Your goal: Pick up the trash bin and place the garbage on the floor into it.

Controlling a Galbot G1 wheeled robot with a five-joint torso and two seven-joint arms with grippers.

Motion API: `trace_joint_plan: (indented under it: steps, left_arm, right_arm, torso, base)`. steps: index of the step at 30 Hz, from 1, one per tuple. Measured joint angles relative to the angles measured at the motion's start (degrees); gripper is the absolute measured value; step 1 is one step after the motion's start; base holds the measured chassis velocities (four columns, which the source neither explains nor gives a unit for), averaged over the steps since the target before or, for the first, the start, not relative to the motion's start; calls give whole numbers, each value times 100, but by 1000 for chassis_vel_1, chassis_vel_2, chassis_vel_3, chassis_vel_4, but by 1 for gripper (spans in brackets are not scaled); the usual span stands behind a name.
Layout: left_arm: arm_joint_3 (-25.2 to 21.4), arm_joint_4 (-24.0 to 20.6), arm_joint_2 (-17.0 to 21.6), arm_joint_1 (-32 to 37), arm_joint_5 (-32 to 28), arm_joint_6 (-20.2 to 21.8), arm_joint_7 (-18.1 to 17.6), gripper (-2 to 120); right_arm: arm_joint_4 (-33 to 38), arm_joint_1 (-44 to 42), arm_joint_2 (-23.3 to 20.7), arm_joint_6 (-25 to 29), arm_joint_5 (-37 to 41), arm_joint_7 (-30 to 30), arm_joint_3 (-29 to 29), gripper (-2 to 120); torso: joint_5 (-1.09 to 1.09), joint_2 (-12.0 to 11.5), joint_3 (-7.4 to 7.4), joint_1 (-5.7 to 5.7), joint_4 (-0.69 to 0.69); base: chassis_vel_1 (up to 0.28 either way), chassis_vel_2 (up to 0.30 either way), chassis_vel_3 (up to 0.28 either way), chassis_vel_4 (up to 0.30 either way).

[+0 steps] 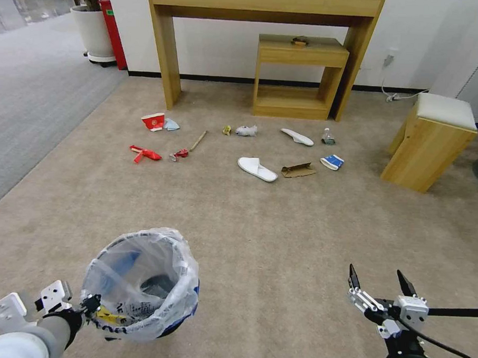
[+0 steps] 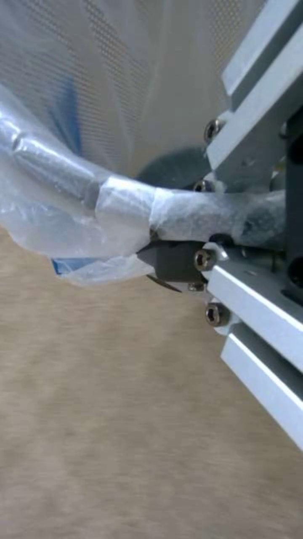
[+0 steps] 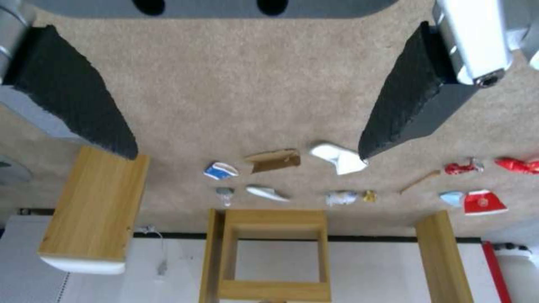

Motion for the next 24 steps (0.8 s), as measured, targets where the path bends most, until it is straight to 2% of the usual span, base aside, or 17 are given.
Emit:
trace_joint_plan:
  steps: [1,2,3,4,9,15,19,24]
  left_arm:
    - [31,56,-14,-23,218,-81,201,0]
    - [31,56,-14,-23,218,-81,201,0]
    - [39,127,-26,-65,461,-154,414,0]
    - [39,143,-28,-97,479,-168,444,0]
    - [51,195,-23,-203,388,-195,413,0]
    - [64,189,73,-208,360,-188,463,0]
    - [90,237,84,-204,429,-185,544,0]
    - [95,268,91,-177,462,-170,578,0]
  right_arm:
    - [47,44,-10,-84,0,6,5,100]
    - [47,44,-10,-84,0,6,5,100]
    - [106,113,-29,-223,-4,13,13,100]
    - [136,163,-50,-332,-15,15,16,100]
    - [241,388,-69,-618,-42,112,-57,100]
    - [276,457,-42,-674,-65,191,-96,100]
    - [283,461,-20,-645,-71,277,-91,100]
    - [351,435,-15,-607,-69,322,-73,100]
  torso:
    - [-1,0,0,0,0]
    - [-1,0,0,0,0]
    - [-1,0,0,0,0]
    - [0,0,0,0,0]
    - [-1,0,0,0,0]
    - [0,0,0,0,0]
    - [-1,0,0,0,0]
    - [-2,0,0,0,0]
  base:
    - [0,0,0,0]
    - [0,0,0,0]
    - [0,0,0,0]
    - [0,0,0,0]
    - [0,0,0,0]
    - [-10,33,7,-34]
    - [-42,112,48,-134]
    - [-73,260,84,-266]
